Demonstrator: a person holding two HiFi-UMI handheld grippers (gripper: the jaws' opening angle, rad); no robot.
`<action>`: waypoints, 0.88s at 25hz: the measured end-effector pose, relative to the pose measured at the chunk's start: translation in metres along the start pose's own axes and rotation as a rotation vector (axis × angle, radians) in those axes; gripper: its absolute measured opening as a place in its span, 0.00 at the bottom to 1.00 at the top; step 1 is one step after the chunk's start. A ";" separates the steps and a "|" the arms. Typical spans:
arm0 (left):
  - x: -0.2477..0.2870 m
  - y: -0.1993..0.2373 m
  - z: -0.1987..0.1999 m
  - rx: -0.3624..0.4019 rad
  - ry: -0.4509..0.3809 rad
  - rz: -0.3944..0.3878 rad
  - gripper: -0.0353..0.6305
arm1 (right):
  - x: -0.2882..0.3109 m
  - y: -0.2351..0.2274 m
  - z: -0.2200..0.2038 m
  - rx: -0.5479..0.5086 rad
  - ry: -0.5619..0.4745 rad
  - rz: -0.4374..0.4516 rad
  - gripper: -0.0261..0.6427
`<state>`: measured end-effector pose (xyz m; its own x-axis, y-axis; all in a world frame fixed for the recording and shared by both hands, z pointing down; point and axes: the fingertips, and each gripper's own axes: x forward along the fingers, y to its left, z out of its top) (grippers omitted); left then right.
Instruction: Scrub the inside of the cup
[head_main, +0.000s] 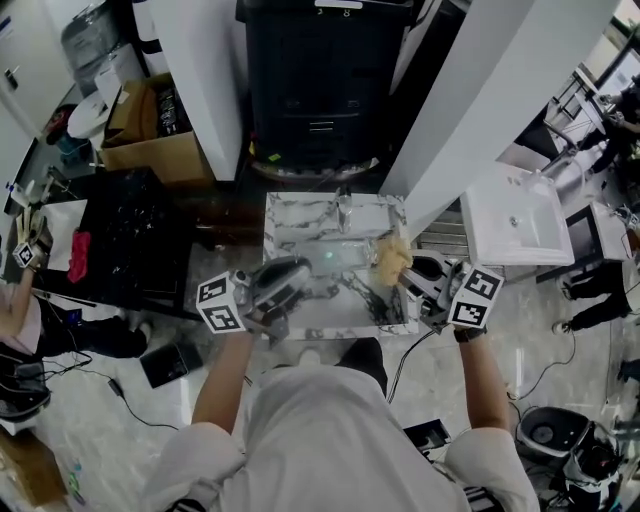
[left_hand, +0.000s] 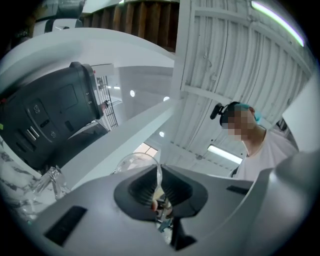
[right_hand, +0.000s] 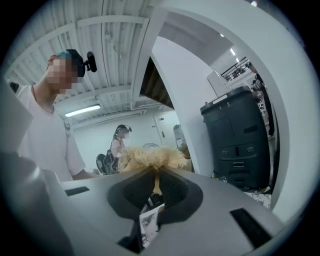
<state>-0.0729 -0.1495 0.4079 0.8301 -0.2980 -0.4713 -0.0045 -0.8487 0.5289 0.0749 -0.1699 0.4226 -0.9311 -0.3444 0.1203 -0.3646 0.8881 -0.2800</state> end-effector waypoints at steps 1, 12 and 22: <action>0.000 0.003 -0.001 0.006 0.006 0.012 0.09 | 0.000 0.004 0.000 -0.005 0.000 0.005 0.09; 0.017 0.012 -0.047 0.092 0.214 0.125 0.09 | -0.011 -0.030 0.057 -0.029 -0.191 -0.239 0.09; 0.048 0.063 0.012 0.333 0.108 0.520 0.09 | 0.000 -0.084 0.075 -0.183 -0.249 -0.737 0.09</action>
<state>-0.0400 -0.2223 0.4106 0.7241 -0.6777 -0.1279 -0.5824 -0.7002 0.4129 0.1053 -0.2676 0.3749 -0.4343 -0.9007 -0.0086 -0.8995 0.4342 -0.0476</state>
